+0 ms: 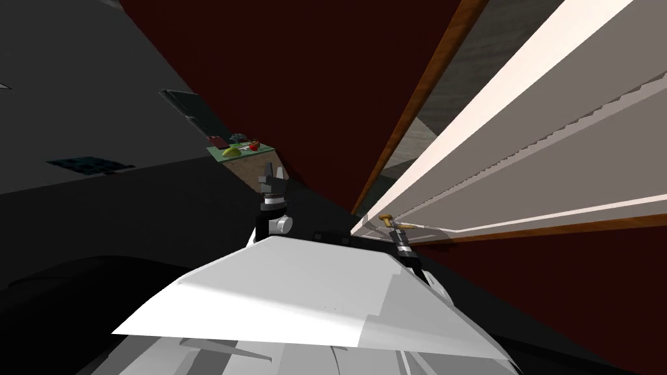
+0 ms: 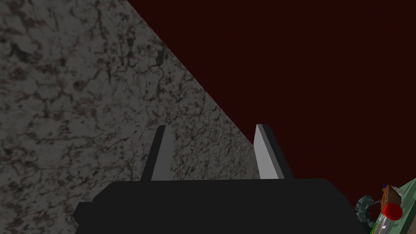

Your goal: Pull the door open

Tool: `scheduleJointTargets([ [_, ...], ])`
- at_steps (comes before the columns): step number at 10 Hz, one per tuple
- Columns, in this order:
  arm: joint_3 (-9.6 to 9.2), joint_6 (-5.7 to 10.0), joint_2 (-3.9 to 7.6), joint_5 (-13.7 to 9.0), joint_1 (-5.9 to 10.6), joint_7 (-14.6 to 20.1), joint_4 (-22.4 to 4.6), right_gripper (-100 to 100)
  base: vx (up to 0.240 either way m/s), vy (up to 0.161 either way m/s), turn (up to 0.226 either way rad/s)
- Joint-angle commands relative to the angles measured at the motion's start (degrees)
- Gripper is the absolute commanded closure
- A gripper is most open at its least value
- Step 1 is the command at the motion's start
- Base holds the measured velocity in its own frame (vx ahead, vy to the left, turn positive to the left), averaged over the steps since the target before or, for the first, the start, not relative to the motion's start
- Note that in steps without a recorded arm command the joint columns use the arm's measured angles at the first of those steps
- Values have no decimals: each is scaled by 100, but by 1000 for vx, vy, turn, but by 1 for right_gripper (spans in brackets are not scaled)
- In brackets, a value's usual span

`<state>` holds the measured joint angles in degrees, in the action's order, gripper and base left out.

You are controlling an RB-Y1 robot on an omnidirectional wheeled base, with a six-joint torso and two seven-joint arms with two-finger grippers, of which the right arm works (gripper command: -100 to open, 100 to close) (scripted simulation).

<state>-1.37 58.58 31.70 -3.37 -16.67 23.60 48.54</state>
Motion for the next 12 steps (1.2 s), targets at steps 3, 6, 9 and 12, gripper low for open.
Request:
scheduleJointTargets([
  [3,-38,427,127,4,-167,82,-183,100,-199,-64,165],
  [6,-60,644,192,5,-262,128,-262,100,-151,-56,103],
  [9,-98,735,194,18,-282,154,-329,100,-125,-36,87],
  [12,-142,938,248,25,-276,195,-488,100,-203,-77,191],
])
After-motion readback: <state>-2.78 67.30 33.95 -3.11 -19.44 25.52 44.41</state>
